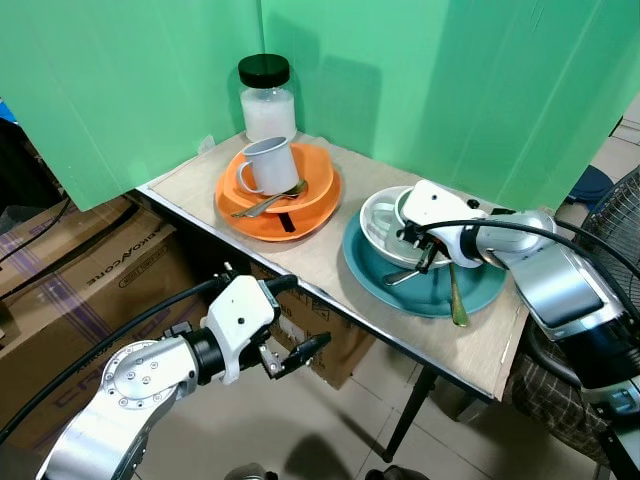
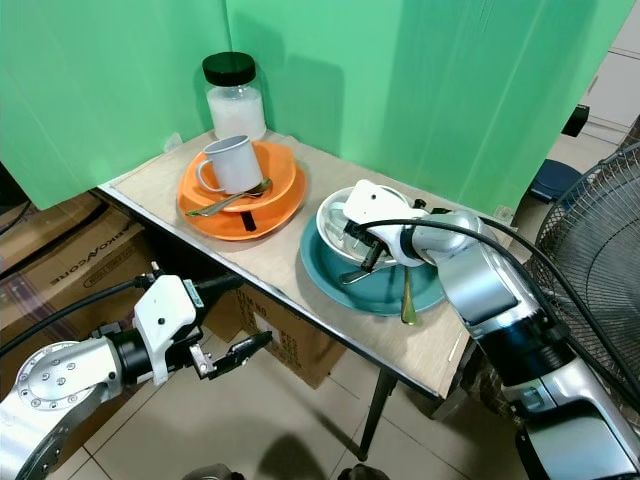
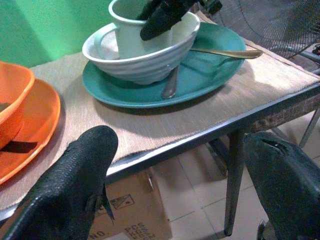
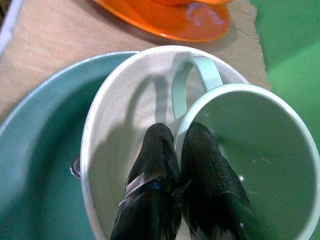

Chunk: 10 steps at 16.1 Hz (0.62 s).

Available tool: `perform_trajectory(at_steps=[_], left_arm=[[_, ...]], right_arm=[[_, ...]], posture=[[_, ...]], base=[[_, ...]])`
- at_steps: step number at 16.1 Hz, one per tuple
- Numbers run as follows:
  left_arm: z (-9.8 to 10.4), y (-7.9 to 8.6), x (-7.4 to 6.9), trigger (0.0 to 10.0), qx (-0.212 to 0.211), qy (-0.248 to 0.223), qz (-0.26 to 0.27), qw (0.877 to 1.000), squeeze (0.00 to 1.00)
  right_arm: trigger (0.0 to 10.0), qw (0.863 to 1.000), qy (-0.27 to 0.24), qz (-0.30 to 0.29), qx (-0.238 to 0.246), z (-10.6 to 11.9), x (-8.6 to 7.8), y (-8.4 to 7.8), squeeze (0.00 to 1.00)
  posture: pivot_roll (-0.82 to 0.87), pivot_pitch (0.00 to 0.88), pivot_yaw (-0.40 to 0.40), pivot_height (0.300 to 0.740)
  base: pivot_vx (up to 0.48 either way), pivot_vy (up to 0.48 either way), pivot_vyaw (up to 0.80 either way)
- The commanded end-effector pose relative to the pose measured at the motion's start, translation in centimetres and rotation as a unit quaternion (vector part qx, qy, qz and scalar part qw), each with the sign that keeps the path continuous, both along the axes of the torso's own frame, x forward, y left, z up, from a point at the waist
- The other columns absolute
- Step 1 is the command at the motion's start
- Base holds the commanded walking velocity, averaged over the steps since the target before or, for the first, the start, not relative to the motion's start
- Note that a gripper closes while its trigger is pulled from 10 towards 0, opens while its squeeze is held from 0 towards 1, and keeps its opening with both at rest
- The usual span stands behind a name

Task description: Setting the table

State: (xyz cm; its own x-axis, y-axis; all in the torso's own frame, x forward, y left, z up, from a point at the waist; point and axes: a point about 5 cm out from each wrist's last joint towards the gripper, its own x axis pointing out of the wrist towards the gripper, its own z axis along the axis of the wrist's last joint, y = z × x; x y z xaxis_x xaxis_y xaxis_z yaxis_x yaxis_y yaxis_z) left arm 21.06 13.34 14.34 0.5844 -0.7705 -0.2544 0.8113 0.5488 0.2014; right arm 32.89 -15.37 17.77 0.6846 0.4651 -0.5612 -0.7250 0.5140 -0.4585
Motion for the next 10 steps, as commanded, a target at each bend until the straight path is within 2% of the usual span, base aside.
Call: perform_trajectory(at_steps=[1, 2, 4, 5, 6, 7, 8, 9, 10], left_arm=[[0.1, 0.0, 0.1, 10.0, 0.004, -0.007, -0.005, 1.000, 0.00], [0.2, 0.0, 0.1, 10.0, 0.002, -0.010, -0.003, 1.000, 0.00], [0.9, 0.0, 0.2, 10.0, -0.013, -0.025, 0.005, 1.000, 0.00], [1.2, 0.0, 0.3, 10.0, -0.018, -0.036, 0.011, 0.999, 0.00], [1.6, -0.2, 0.8, 10.0, -0.023, -0.059, 0.037, 0.997, 0.00], [1.9, -0.3, 1.3, 10.0, -0.028, -0.076, 0.060, 0.995, 0.00], [2.0, -0.4, 1.5, 10.0, -0.031, -0.083, 0.069, 0.994, 0.00], [2.5, -0.7, 2.3, 10.0, -0.034, -0.105, 0.101, 0.989, 0.00], [2.8, -0.8, 3.3, 10.0, -0.033, -0.128, 0.144, 0.981, 0.00]], right_arm=[[0.0, 0.999, -0.021, -0.006, 0.034, 1.4, -0.1, -0.1, 0.00], [0.0, 0.998, -0.038, -0.016, 0.050, 2.2, -0.2, -0.4, 0.00], [0.0, 0.989, -0.083, -0.038, 0.112, 4.8, -0.7, -1.0, 0.00], [0.0, 0.984, -0.104, -0.039, 0.139, 5.8, -1.2, -1.1, 0.00], [0.0, 0.972, -0.139, -0.057, 0.180, 6.9, -2.0, -1.3, 0.00], [2.9, 0.962, -0.163, -0.078, 0.206, 7.1, -2.4, -1.4, 0.00], [8.8, 0.957, -0.178, -0.079, 0.214, 7.2, -2.6, -1.3, 0.00], [10.0, 0.939, -0.192, -0.098, 0.266, 7.1, -3.2, -0.8, 0.00], [10.0, 0.924, -0.210, -0.117, 0.298, 7.1, -3.8, -0.4, 0.00]], posture=[[0.00, 0.000, 0.020, 0.740], [0.00, 0.000, 0.018, 0.740], [0.00, 0.000, 0.018, 0.740], [0.00, 0.000, 0.020, 0.740], [-0.01, 0.000, 0.018, 0.740], [-0.01, 0.000, 0.017, 0.740], [-0.01, 0.000, 0.016, 0.740], [-0.01, 0.000, 0.009, 0.740], [-0.02, 0.000, 0.003, 0.740]], base=[[0.000, 0.000, 0.00], [0.000, 0.000, 0.00], [0.000, 0.000, 0.00], [0.000, 0.000, 0.00], [0.000, 0.000, 0.00], [0.000, 0.000, 0.00], [0.000, 0.000, 0.00], [0.000, 0.000, 0.00], [0.000, 0.000, 0.00]])
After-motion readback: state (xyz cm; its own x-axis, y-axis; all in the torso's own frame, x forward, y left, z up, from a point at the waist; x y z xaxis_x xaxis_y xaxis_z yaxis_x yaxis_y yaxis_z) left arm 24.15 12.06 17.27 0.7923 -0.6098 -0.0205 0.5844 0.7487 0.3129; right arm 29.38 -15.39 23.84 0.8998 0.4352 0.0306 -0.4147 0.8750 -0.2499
